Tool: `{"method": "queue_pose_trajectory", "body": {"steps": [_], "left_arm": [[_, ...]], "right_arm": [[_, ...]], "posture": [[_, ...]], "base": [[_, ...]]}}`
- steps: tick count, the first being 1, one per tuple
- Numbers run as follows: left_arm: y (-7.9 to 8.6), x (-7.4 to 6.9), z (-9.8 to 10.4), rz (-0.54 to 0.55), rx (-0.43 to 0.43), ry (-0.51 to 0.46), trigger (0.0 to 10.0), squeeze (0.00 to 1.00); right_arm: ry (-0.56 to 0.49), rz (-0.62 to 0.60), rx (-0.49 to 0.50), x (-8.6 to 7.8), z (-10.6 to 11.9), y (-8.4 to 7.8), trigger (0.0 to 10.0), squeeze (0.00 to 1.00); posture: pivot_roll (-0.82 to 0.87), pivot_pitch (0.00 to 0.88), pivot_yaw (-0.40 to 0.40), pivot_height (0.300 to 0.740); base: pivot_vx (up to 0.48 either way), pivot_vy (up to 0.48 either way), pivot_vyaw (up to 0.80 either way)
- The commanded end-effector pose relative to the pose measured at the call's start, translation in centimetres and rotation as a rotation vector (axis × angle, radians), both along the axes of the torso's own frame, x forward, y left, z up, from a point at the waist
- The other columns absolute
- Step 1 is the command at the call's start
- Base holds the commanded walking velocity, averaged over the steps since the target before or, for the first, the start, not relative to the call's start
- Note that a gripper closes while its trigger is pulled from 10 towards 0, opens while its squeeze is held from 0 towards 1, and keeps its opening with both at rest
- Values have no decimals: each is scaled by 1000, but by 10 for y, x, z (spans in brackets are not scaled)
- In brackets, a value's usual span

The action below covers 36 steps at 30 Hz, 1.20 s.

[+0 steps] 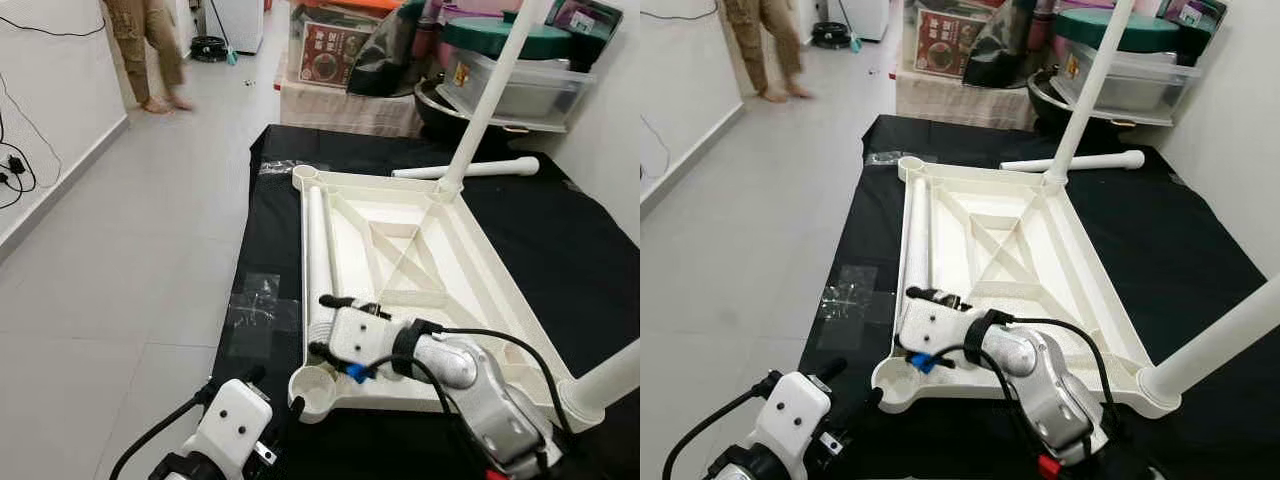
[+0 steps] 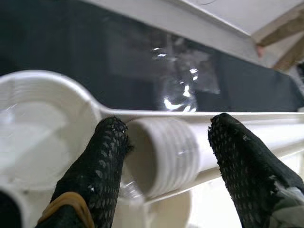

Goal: Building children table

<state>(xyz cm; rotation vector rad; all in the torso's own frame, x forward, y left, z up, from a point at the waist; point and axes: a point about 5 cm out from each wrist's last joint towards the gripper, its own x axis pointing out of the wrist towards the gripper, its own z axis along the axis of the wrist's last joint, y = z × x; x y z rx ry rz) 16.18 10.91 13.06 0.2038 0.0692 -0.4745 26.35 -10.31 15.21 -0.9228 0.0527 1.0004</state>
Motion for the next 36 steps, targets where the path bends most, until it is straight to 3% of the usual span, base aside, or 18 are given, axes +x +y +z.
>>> {"method": "queue_pose_trajectory", "body": {"steps": [1, 15, 22, 24, 28, 36], "left_arm": [[-1, -1, -2, 4, -4, 18, 10000, 0], [-1, 1, -1, 0, 0, 9, 10000, 0], [-1, 2, -1, 1, -2, 9, 10000, 0], [-1, 2, -1, 1, -4, 10, 10000, 0], [-1, 2, -1, 3, -6, 11, 10000, 0], [-1, 3, 0, 0, -7, 10, 10000, 0]], "right_arm": [[1, 17, -32, -1, -3, -2, 10000, 0], [-148, -130, -53, 23, 19, -4, 10000, 0], [-174, -147, -86, 22, 17, -4, 10000, 0], [-173, -96, -115, 10, 8, 1, 10000, 0], [-173, -73, -134, 6, 4, 3, 10000, 0], [-210, -140, -142, 16, 5, 8, 10000, 0]], "posture": [[66, 69, -127, 740], [62, 86, -130, 740], [56, 88, -130, 740], [56, 91, -128, 740], [56, 96, -128, 740], [59, 99, -128, 740]], "base": [[0, 0, 0], [0, 0, 0], [0, 0, 0], [0, 0, 0], [0, 0, 0], [0, 0, 0]]}}
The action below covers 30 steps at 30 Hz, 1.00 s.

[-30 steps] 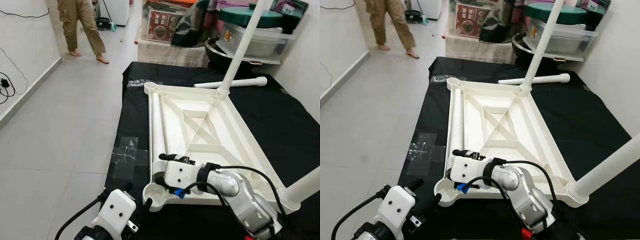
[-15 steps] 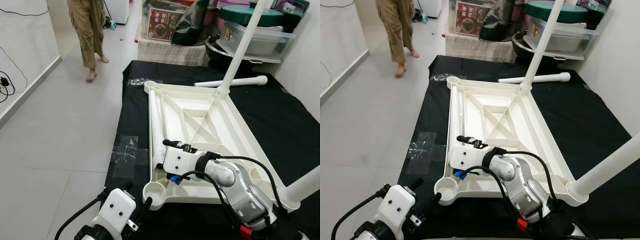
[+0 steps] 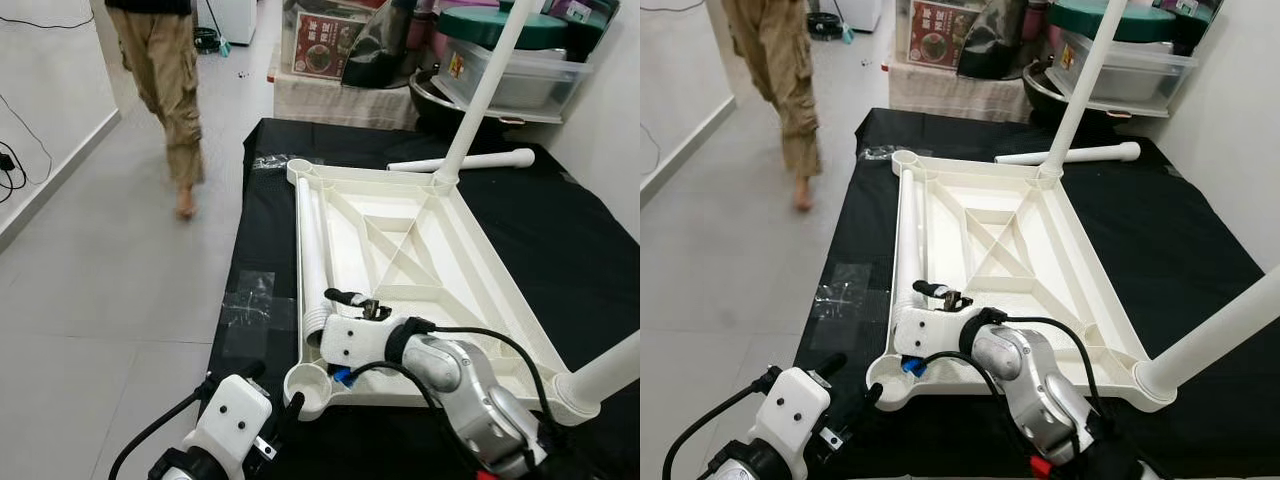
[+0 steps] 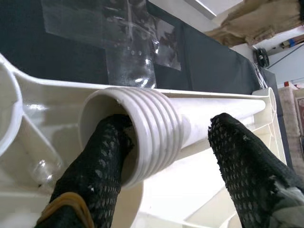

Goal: Building children table

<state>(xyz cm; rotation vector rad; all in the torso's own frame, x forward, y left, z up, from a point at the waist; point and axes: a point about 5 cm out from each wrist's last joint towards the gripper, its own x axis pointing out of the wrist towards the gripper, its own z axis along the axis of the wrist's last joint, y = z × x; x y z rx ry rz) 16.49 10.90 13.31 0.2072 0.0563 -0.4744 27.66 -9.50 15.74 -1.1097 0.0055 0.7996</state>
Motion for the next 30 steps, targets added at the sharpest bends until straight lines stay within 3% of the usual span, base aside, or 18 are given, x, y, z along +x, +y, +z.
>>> {"method": "queue_pose_trajectory", "body": {"steps": [1, 3, 6, 8, 11, 12, 19, 24, 26, 29, 30], "left_arm": [[-1, 0, -3, 2, -8, 23, 10000, 0], [-1, 0, -3, 3, -8, 22, 10000, 0], [-1, 0, -3, 3, -8, 22, 10000, 0], [-1, 0, -3, 2, -6, 23, 10000, 0], [-1, 0, -2, 1, -6, 23, 10000, 0], [-1, 0, -2, 2, -5, 23, 10000, 0], [0, -1, -4, 2, -1, 27, 10000, 0], [0, -1, -5, 2, 2, 28, 10000, 0], [0, -1, -6, 2, 9, 28, 10000, 0], [0, 0, -6, 1, 12, 27, 10000, 0], [1, -1, -7, -1, 17, 28, 10000, 0]], "right_arm": [[-16, -21, -21, 3, -1, 0, 10000, 0], [-80, -89, 16, 14, 10, -1, 10000, 0], [-80, -89, 16, 14, 10, -1, 10000, 0], [-139, -178, 66, 24, 20, -2, 10000, 0], [-158, -206, 79, 27, 22, -3, 10000, 0], [-181, -226, 96, 29, 23, -4, 196, 0], [-328, -318, 220, 39, 45, -15, 0, 0], [-341, -348, 252, 42, 50, -22, 0, 0], [-311, -411, 328, 46, 52, -32, 0, 0], [-300, -426, 349, 47, 52, -35, 0, 0], [-288, -450, 408, 49, 54, -40, 0, 0]], "posture": [[59, 99, -128, 740], [59, 102, -128, 740], [59, 102, -128, 740], [62, 101, -129, 740], [64, 101, -130, 740], [68, 99, -130, 740], [65, 78, -127, 740], [72, 67, -127, 740], [75, 56, -128, 740], [76, 55, -125, 740], [76, 37, -125, 740]], "base": [[0, 0, 0], [0, 0, 0], [0, 0, 0], [0, 0, 0], [0, 0, 0], [0, 0, 0], [0, 0, 0], [0, 0, 0], [0, 0, 0], [0, 0, 0], [0, 0, 0]]}}
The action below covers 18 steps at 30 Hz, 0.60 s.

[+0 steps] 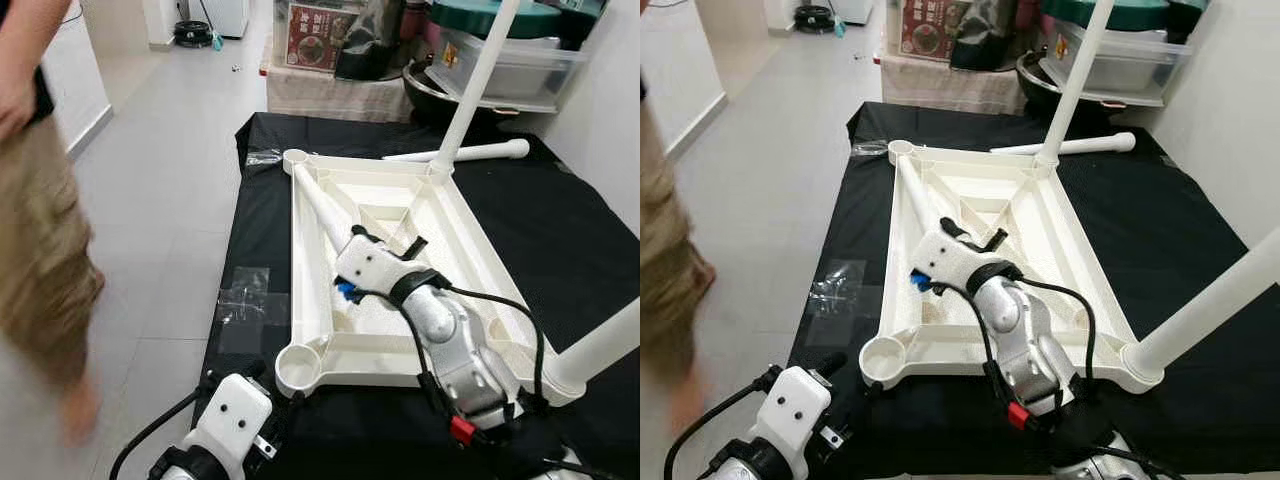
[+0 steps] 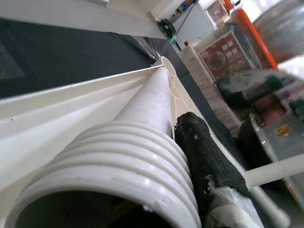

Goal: Building children table

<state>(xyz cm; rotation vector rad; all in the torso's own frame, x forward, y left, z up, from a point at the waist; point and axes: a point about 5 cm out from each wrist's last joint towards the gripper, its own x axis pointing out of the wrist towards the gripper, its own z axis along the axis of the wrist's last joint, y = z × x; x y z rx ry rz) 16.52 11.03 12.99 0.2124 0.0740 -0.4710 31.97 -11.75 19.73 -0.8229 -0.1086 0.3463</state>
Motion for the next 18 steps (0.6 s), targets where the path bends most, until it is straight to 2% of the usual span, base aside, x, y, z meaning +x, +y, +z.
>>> {"method": "queue_pose_trajectory", "body": {"steps": [1, 2, 3, 4, 6, 8, 10, 14, 18], "left_arm": [[-1, -1, -4, -8, 10, 13, 10000, 0], [-1, -1, -4, -8, 10, 13, 10000, 0], [1, -1, -5, -6, 13, 15, 10000, 0], [1, -1, -5, -6, 13, 15, 10000, 0], [4, 0, -6, 1, 10, 22, 10000, 0], [5, 1, -6, 5, 7, 26, 10000, 0], [6, 1, -7, 8, 3, 35, 10000, 0], [9, 2, -7, 5, 15, 35, 10000, 0], [13, 4, -6, 45, -37, 56, 10000, 0]], "right_arm": [[-69, -110, 95, 7, 17, -20, 0, 0], [-69, -110, 95, 7, 17, -20, 0, 0], [-62, -96, 224, 9, 23, -24, 0, 0], [-62, -96, 224, 9, 23, -24, 0, 0], [-69, -54, 344, 10, 31, -27, 0, 0], [-80, -39, 373, 9, 35, -29, 0, 0], [-75, 34, 388, 6, 36, -29, 0, 0], [-19, 175, 318, -2, 31, -33, 0, 0], [31, 229, 379, -7, 28, -42, 0, 0]], "posture": [[76, 37, -125, 740], [76, 37, -125, 740], [82, 9, -119, 740], [82, 9, -119, 740], [85, 0, -114, 740], [85, 0, -114, 740], [91, 0, -115, 740], [94, 0, -109, 740], [90, 5, -110, 740]], "base": [[0, 0, 0], [0, 0, 0], [0, 0, 0], [0, 0, 0], [0, 0, 0], [0, 0, 0], [0, 0, 0], [0, 0, 0], [0, 0, 0]]}}
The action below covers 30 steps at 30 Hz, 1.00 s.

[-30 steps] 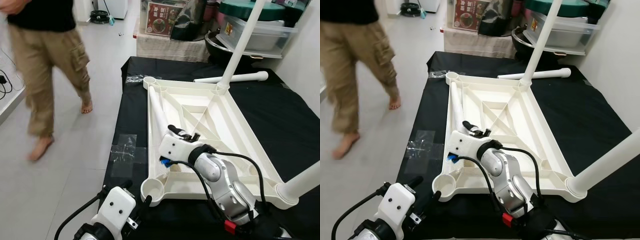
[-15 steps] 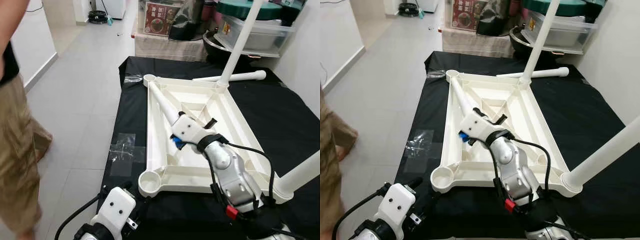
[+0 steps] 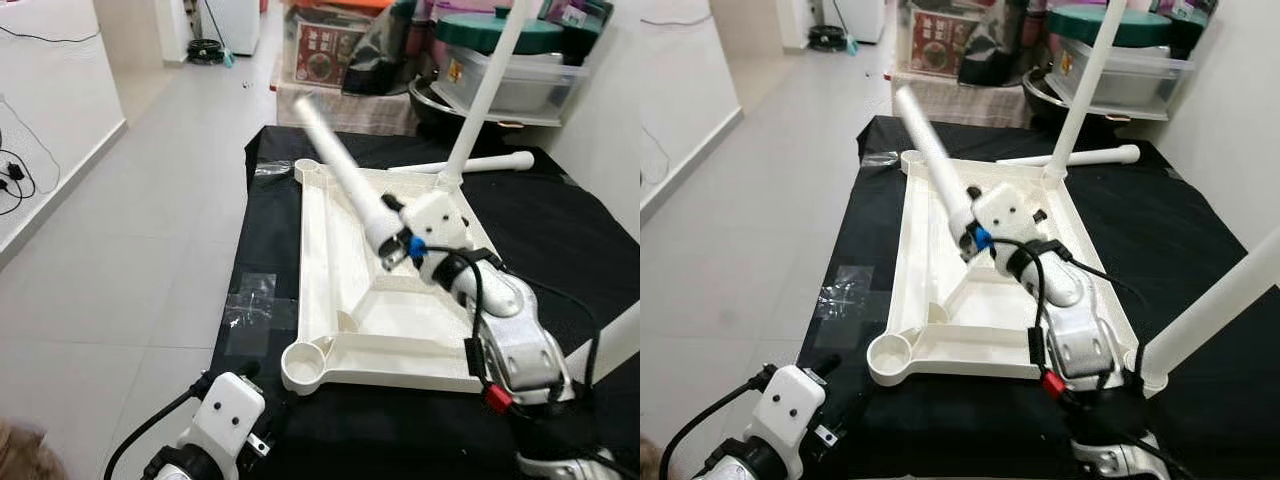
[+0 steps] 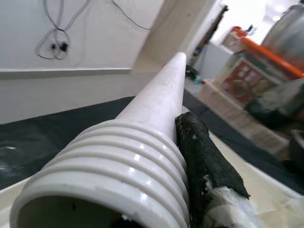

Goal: Building children table

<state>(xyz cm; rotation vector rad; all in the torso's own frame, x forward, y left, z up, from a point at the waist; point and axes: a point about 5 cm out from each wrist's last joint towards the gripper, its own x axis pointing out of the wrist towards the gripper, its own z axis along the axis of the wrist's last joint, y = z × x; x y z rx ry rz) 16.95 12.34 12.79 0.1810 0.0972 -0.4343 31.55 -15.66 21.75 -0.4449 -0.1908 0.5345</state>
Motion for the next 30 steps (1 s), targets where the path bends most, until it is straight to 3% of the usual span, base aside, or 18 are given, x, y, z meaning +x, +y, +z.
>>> {"method": "queue_pose_trajectory", "body": {"steps": [1, 7, 9, 11, 12, 14, 16, 17, 18, 19, 21, 22, 23, 24, 26, 27, 28, 30], "left_arm": [[7, 6, -2, 69, -85, 43, 10000, 1000], [17, 18, 7, 161, -224, 37, 10000, 1000], [23, 25, 15, 227, -372, 56, 10000, 1000], [24, 26, 17, 245, -416, 64, 10000, 1000], [27, 29, 22, 269, -516, 67, 10000, 0], [27, 29, 22, 269, -516, 67, 10000, 0], [35, 33, 28, 294, -685, 57, 10000, 0], [35, 33, 28, 294, -685, 57, 10000, 0], [44, 35, 38, 288, -860, 16, 10000, 0], [47, 35, 42, 281, -912, 1, 10000, 0], [47, 35, 42, 281, -912, 1, 10000, 0], [52, 35, 48, 245, -1067, -4, 10000, 0], [52, 35, 48, 245, -1067, -4, 10000, 0], [54, 36, 50, 234, -1140, -7, 10000, 0], [54, 36, 50, 234, -1140, -7, 10000, 0], [59, 35, 56, 202, -1307, -18, 10000, 0], [61, 33, 58, 179, -1376, -24, 10000, 0], [62, 31, 59, 164, -1414, -27, 10000, 0]], "right_arm": [[6, 16, 131, -4, 6, -6, 0, 0], [70, 5, 329, -6, 3, -4, 0, 0], [131, 33, 452, -8, -3, 2, 0, 0], [149, 49, 479, -9, -5, 4, 0, 0], [170, 58, 496, -10, -10, 5, 0, 0], [170, 58, 496, -10, -10, 5, 0, 0], [220, 109, 551, -13, -18, 6, 0, 0], [220, 109, 551, -13, -18, 6, 0, 0], [293, 189, 611, -19, -23, 6, 0, 0], [320, 217, 637, -21, -25, 6, 0, 0], [320, 217, 637, -21, -25, 6, 0, 0], [383, 267, 693, -26, -30, 4, 0, 0], [383, 267, 693, -26, -30, 4, 0, 0], [397, 271, 702, -28, -32, 2, 0, 0], [397, 271, 702, -28, -32, 2, 0, 0], [438, 285, 729, -32, -37, -2, 0, 0], [465, 302, 747, -35, -39, -4, 0, 0], [482, 316, 759, -37, -40, -5, 0, 0]], "posture": [[86, 11, -111, 740], [87, 13, -113, 740], [91, 22, -115, 740], [91, 22, -115, 740], [97, 26, -118, 740], [97, 26, -118, 740], [97, 31, -120, 740], [97, 31, -120, 740], [96, 30, -124, 740], [96, 30, -124, 740], [96, 30, -124, 740], [91, 35, -119, 740], [91, 35, -119, 740], [90, 41, -118, 740], [90, 41, -118, 740], [89, 49, -117, 740], [89, 49, -117, 740], [89, 49, -117, 740]], "base": [[0, 0, 0], [0, 0, 0], [0, 0, 0], [0, 0, 0], [0, 0, 0], [0, 0, 0], [0, 0, 0], [0, 0, 0], [0, 0, 0], [0, 0, 0], [0, 0, 0], [0, 0, 0], [0, 0, 0], [0, 0, 0], [0, 0, 0], [0, 0, 0], [0, 0, 0], [0, 0, 0]]}}
